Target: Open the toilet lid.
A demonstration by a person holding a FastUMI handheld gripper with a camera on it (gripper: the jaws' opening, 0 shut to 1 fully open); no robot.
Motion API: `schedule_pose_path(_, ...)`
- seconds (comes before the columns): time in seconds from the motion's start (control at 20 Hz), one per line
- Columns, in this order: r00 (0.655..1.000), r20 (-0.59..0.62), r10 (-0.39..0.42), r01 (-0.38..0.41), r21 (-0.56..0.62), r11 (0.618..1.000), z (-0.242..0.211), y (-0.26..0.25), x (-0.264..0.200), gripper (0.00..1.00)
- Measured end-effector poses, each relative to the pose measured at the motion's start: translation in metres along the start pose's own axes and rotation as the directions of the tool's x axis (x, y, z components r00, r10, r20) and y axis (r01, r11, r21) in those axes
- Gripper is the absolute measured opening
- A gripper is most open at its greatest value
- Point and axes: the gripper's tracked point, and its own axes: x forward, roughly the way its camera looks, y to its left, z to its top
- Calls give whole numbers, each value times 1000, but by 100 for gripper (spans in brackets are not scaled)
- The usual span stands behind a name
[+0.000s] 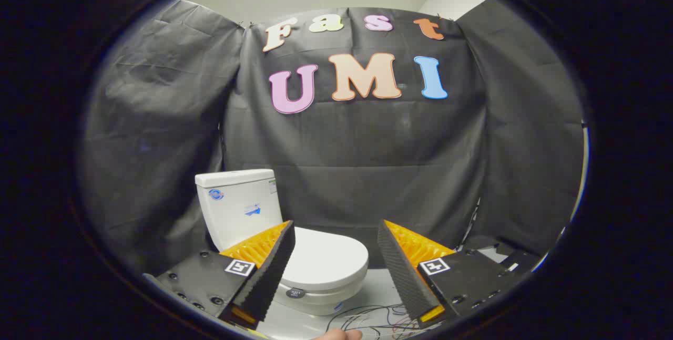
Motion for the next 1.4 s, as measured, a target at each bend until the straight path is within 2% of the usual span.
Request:
schedule_pose_path(1.05,1000,7,1,-1,3,1000,2,0,0,98)
schedule_pose_path(1.25,1000,7,-1,1,14,1000,0,-2,8,98)
schedule_pose_path(1.4,997,79,13,-13,-9,1000,26,7,39,98)
